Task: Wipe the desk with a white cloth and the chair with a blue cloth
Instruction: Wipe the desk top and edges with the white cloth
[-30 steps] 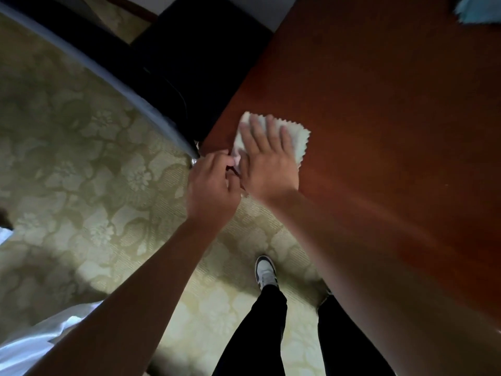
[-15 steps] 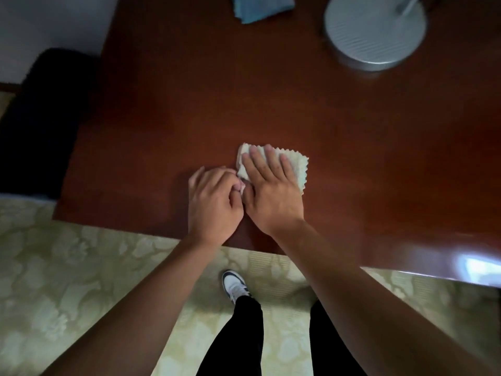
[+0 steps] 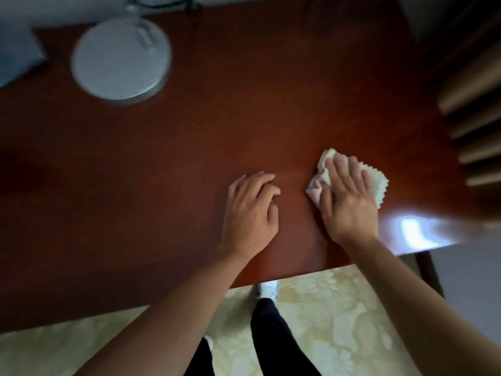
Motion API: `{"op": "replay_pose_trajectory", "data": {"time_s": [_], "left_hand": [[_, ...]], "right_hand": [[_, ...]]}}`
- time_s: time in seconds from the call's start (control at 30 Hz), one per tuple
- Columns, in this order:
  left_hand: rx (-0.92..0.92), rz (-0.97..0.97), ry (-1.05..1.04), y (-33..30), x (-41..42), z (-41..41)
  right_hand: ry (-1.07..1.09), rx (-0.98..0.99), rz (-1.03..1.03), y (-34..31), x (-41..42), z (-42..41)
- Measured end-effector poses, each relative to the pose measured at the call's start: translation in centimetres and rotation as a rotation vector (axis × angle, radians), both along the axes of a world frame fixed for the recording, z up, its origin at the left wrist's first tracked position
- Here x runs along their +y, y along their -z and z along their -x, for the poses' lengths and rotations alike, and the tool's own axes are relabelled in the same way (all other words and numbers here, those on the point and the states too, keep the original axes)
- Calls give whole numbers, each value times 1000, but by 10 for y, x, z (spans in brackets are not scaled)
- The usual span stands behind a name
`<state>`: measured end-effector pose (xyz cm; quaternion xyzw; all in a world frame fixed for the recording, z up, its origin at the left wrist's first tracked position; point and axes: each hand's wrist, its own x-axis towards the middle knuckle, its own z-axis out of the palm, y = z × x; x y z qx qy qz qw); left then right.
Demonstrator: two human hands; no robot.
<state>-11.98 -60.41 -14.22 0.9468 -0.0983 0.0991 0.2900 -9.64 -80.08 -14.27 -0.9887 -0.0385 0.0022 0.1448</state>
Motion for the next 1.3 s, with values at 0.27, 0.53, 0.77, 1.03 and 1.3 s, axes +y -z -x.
{"op": "replay_pose_trajectory", "data": {"time_s": [0.27, 0.53, 0.77, 1.03, 1.3], "left_hand": [[128, -135, 67, 7, -76, -16], [112, 51, -60, 7, -73, -18], [104, 180, -162, 0, -75, -16], [84, 176, -442, -1, 9, -50], [126, -162, -297, 11, -1, -60]], "right_hand": [[579, -14, 44, 0, -158, -18], [-135, 29, -53, -1, -27, 41], [165, 68, 18, -3, -60, -46], [-496, 94, 56, 4, 89, -7], [163, 30, 75, 6, -46, -114]]}}
